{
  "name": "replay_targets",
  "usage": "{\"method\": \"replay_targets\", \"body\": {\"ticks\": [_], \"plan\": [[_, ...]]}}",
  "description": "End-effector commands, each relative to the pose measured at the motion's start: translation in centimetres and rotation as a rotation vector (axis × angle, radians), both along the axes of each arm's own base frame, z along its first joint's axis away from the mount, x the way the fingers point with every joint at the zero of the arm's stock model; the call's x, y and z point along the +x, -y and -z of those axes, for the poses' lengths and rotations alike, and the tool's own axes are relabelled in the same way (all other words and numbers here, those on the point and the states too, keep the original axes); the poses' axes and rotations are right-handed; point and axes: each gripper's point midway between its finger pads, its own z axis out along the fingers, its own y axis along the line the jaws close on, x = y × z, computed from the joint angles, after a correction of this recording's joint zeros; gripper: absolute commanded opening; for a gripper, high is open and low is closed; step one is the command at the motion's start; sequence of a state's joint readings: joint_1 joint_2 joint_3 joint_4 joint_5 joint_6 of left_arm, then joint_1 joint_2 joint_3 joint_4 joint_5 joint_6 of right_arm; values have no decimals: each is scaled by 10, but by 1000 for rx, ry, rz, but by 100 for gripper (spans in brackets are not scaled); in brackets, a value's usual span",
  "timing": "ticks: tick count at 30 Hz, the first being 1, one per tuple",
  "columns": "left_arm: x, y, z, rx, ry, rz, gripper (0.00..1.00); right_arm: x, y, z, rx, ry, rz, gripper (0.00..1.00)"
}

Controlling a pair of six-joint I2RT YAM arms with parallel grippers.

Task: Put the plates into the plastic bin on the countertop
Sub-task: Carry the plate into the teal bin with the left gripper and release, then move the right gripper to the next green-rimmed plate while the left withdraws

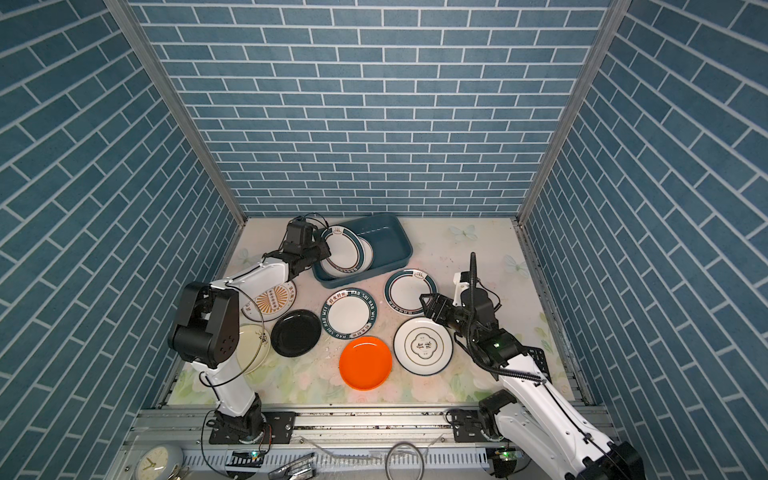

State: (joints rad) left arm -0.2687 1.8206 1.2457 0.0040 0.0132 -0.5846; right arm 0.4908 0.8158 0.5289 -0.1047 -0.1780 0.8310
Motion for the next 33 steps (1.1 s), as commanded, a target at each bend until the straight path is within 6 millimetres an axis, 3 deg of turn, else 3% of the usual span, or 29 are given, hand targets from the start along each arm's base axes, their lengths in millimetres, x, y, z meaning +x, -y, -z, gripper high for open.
{"method": "replay_targets", "body": {"ticks": [1, 4, 9, 20, 23, 33], "plan": [[10, 3, -10, -27, 21, 17, 14, -3, 7, 7, -43, 6, 11, 77], [10, 4, -6, -36, 14, 19, 15, -3, 10, 9, -50, 4, 24, 76], [9, 3, -4, -35, 8, 20, 26, -5, 12, 11, -58, 0, 31, 76], [6, 2, -19, -21, 32, 34, 71, -4, 20, 20, -107, -38, 59, 76], [3, 3, -27, -26, 50, 46, 99, -2, 33, 31, -171, -86, 105, 76], [-14, 3, -60, -48, 126, 67, 100, 1, 29, 41, -149, -166, 83, 76]]}}
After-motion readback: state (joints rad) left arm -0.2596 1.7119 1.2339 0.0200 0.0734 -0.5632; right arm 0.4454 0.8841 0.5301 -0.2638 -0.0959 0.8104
